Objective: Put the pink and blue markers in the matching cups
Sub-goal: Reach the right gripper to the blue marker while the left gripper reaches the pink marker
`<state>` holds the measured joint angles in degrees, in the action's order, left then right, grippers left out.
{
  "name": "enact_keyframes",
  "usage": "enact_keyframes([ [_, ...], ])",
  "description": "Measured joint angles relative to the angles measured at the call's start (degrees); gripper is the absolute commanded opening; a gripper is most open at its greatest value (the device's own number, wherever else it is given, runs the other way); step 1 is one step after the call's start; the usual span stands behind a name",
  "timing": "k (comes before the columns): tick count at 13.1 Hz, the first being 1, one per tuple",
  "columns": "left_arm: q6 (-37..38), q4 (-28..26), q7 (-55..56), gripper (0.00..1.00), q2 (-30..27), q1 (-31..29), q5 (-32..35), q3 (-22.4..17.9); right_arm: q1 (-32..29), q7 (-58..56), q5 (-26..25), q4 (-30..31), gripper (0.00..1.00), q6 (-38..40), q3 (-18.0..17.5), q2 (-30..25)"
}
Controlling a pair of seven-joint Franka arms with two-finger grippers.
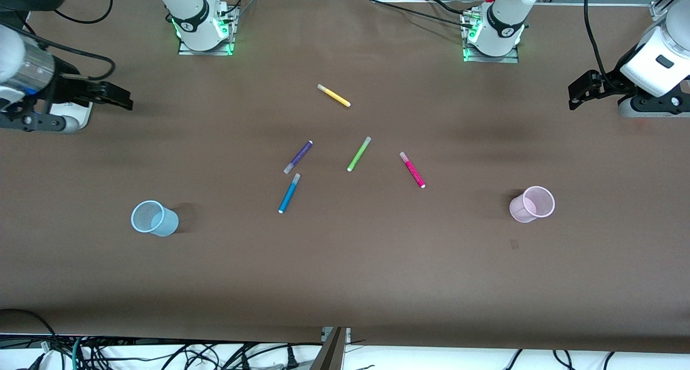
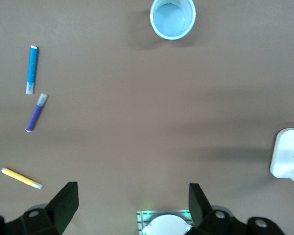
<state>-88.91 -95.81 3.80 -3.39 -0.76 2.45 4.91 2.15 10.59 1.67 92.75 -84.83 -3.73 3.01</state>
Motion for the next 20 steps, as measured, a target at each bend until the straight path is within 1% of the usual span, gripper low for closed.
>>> enact_keyframes([
  [2, 0.0, 0.0, 0.0, 1.0, 0.0, 0.0, 0.0, 0.1, 3.4, 5.5, 0.0, 0.0, 0.99, -2.4, -0.1, 1.8],
  [5, 0.0, 0.0, 0.1, 1.0, 0.0, 0.0, 0.0, 0.5, 8.7, 13.6, 0.0, 0.0, 0.99, -7.8, -0.3, 6.1],
  [7, 2.9, -0.2, 0.0, 1.0, 0.4, 0.1, 0.0, 0.7, 11.7, 17.8, 0.0, 0.1, 0.99, -12.4, -0.3, 9.6],
  [9, 6.3, -0.6, 0.0, 1.0, 2.1, 0.3, 0.0, 1.2, 14.1, 21.4, 0.0, 0.2, 0.99, -16.4, -0.3, 13.4],
  [11, 6.9, -0.9, 0.0, 1.0, 4.7, 0.5, -0.7, 1.4, 16.0, 25.0, 0.0, 0.2, 0.99, -20.1, -0.3, 17.4],
  [12, 6.9, -1.1, 0.0, 1.0, 6.0, 0.5, -2.0, 1.4, 17.0, 26.4, 0.0, 0.2, 0.99, -21.9, -0.3, 19.3],
  [14, 5.0, -1.4, 0.2, 1.0, 9.5, 0.9, -5.6, 1.4, 18.7, 30.0, 0.0, 0.5, 0.99, -26.2, -0.3, 22.6],
  [16, 0.4, -1.8, 2.1, 1.0, 13.6, 1.4, -6.7, 2.4, 20.8, 34.1, 0.0, 0.9, 0.99, -30.5, -0.3, 25.6],
  [18, -3.4, -2.0, 9.2, 1.0, 17.4, 2.1, -6.9, 5.4, 22.2, 35.7, 0.0, 1.1, 0.99, -33.3, -0.3, 28.1],
  [20, -8.0, -2.2, 16.8, 1.0, 21.4, 4.6, -6.8, 7.7, 22.8, 35.9, 0.0, 1.1, 0.99, -35.5, -0.3, 30.0],
])
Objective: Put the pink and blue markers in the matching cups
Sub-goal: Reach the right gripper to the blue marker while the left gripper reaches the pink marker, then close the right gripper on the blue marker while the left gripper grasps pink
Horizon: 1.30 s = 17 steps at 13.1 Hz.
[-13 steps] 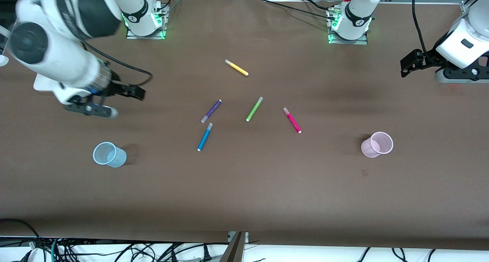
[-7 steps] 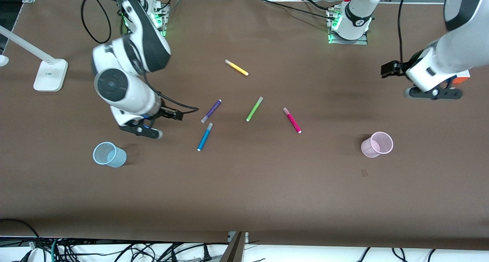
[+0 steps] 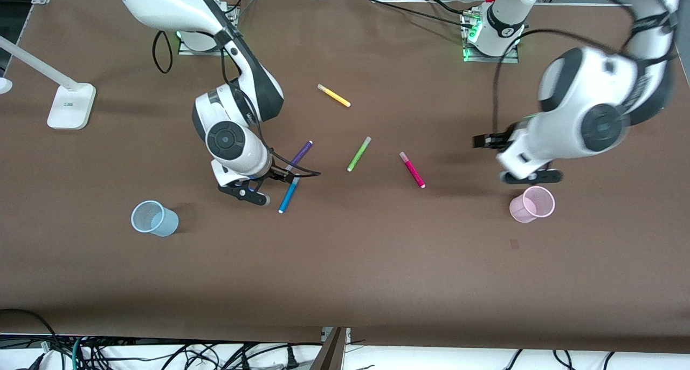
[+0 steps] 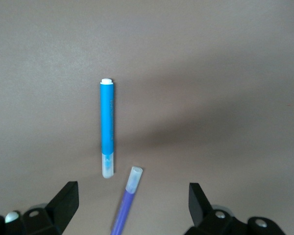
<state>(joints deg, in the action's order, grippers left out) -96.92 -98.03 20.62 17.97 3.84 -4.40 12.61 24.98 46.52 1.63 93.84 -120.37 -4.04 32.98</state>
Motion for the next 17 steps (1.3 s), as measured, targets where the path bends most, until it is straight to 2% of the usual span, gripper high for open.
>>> enact_keyframes([
  [2, -6.4, -1.8, 5.6, 1.0, 3.1, 3.6, 0.0, 0.3, 0.4, 0.0, 0.0, 0.0, 0.99, -2.7, 0.0, 1.7],
  [5, -17.6, -7.5, 10.0, 1.0, 5.2, 7.4, 0.1, 0.4, 0.9, 0.0, 0.0, 0.2, 0.99, -7.9, 0.1, 4.8],
  [7, -21.4, -9.0, 15.2, 1.0, 6.5, 9.8, 0.8, 0.5, 1.0, 0.0, 0.0, 0.2, 0.98, -10.7, 0.1, 6.6],
  [10, -25.8, -9.7, 26.3, 1.0, 10.1, 15.2, 6.4, 0.7, 1.2, 0.1, 0.0, 0.2, 0.92, -14.2, 0.2, 8.4],
  [11, -27.3, -9.7, 29.1, 1.0, 11.6, 16.4, 6.7, 0.7, 1.3, 0.4, 0.0, 0.2, 0.82, -15.3, 0.2, 8.8],
  [12, -28.3, -9.7, 31.4, 1.0, 12.8, 17.4, 6.8, 0.7, 1.4, 0.9, 0.0, 0.2, 0.76, -16.2, 0.2, 9.2],
  [15, -30.9, -9.7, 35.4, 1.0, 14.2, 18.9, 6.8, 0.7, 1.6, 1.4, 0.0, 0.2, 0.75, -17.3, 0.2, 10.0],
  [16, -32.3, -10.0, 36.0, 1.0, 14.3, 19.0, 6.8, 0.7, 1.6, 1.4, 0.0, 0.3, 0.68, -17.3, 0.2, 10.1],
  [17, -33.8, -10.6, 36.4, 1.0, 14.3, 18.9, 6.8, 0.5, 1.6, 1.5, 0.0, 0.4, 0.48, -17.4, 0.2, 10.1],
])
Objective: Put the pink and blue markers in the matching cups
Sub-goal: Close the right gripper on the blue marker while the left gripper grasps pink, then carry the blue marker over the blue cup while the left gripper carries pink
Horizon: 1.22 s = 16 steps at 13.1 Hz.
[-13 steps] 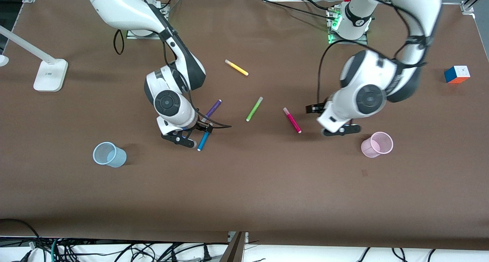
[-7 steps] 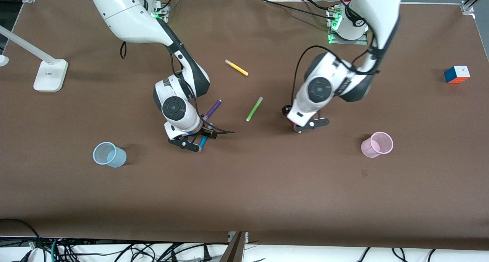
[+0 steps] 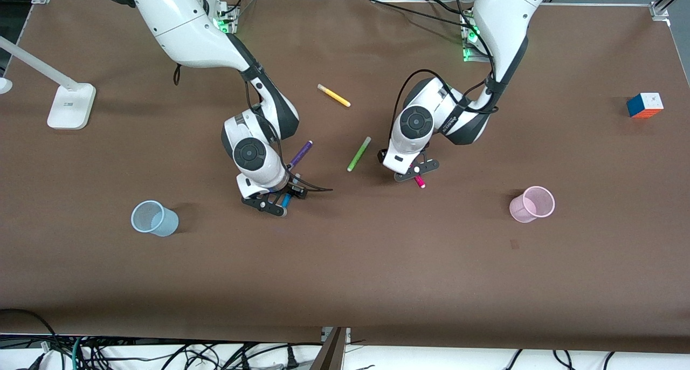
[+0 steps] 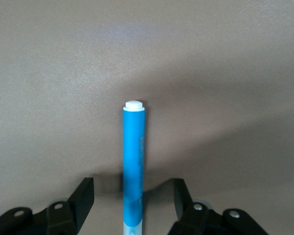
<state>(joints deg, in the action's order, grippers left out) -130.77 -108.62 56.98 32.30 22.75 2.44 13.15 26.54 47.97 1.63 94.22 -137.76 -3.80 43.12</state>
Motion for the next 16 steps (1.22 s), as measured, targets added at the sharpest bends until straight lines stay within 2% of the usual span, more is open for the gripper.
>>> enact_keyframes([
  [1, -1.4, -0.7, 0.0, 1.0, 0.0, 0.0, 0.0, -0.1, 0.0, 0.0, 0.0, 0.1, 0.17, 0.0, 0.0, 0.0],
  [2, -2.4, -1.5, 0.1, 0.95, 0.0, -0.1, 0.0, -0.2, 0.0, 0.0, 0.0, 0.1, 0.0, -0.1, 0.0, 0.0],
  [4, -4.7, -2.8, 1.0, 0.71, 0.0, -0.1, 0.0, -0.2, 0.0, 0.0, -0.2, 0.1, 0.0, 0.0, 0.2, -0.1],
  [6, -7.4, -4.1, 1.8, 0.59, 0.0, -0.2, 0.0, -0.2, -0.1, 0.0, -0.2, 0.1, 0.0, 0.2, 0.4, -0.4],
  [9, -9.3, -5.4, 2.3, 0.14, 0.0, -0.3, 0.0, -0.2, -0.3, 0.0, -0.2, -0.1, 0.0, -0.3, 0.9, -0.6],
  [10, -9.4, -5.4, 2.3, 0.07, 0.0, -0.3, 0.0, -0.2, -0.7, 0.0, -0.2, -0.3, 0.0, -0.1, 1.2, -1.0],
  [12, -9.4, -5.4, 2.3, 0.02, 0.0, -0.3, 0.0, -0.2, -2.5, -0.2, -0.2, -1.2, 0.0, 3.2, 1.6, -3.0],
  [14, -8.7, -5.2, 2.5, 0.02, -0.5, -0.3, 0.0, -0.2, -5.2, -1.1, 0.6, -2.5, 0.0, 9.5, 1.7, -6.1],
  [16, -2.6, -4.2, 2.5, 0.02, -2.5, -0.9, 0.0, -0.3, -8.1, -3.3, 3.5, -3.6, 0.0, 14.7, 1.7, -8.9],
])
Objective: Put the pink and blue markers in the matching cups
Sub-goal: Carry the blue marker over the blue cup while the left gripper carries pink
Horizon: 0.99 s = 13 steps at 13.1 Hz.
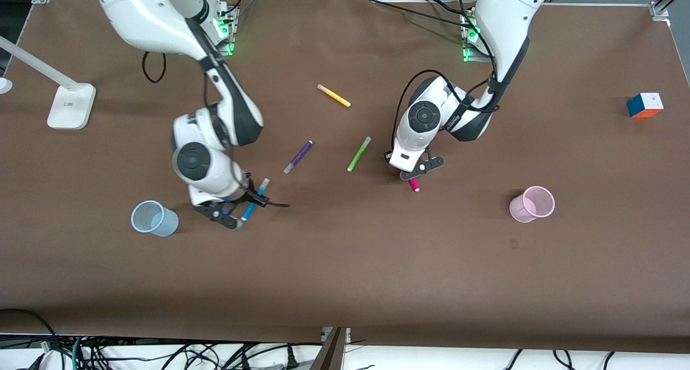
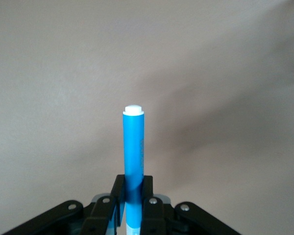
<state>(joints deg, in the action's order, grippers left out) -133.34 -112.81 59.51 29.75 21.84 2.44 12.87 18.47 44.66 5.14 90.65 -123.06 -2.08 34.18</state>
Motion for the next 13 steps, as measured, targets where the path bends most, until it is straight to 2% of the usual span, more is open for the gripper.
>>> enact_keyframes([
  [4, 15.7, 4.9, -2.1, 0.01, -4.2, -3.3, 0.0, -0.3, -8.6, -10.7, 10.0, -4.2, 0.0, 10.8, 0.3, -1.6],
  [9, 37.7, 19.2, -17.2, 0.02, -4.5, -10.3, 0.9, -0.8, -23.5, -27.7, 24.0, -6.7, 0.0, 23.8, 0.5, -1.4],
  [10, 41.0, 21.0, -21.4, 0.05, -4.5, -11.4, 3.3, -1.1, -26.1, -30.5, 26.1, -6.7, 0.0, 25.5, 0.5, -0.8],
  [11, 43.4, 22.2, -26.1, 0.14, -4.5, -12.3, 6.8, -1.4, -28.3, -32.9, 27.8, -6.7, 0.0, 26.8, 0.5, 0.0],
  [13, 46.0, 23.0, -36.7, 0.14, -4.4, -13.7, 14.6, -1.6, -31.9, -35.8, 32.0, -6.7, 0.0, 28.5, 0.4, 2.1],
])
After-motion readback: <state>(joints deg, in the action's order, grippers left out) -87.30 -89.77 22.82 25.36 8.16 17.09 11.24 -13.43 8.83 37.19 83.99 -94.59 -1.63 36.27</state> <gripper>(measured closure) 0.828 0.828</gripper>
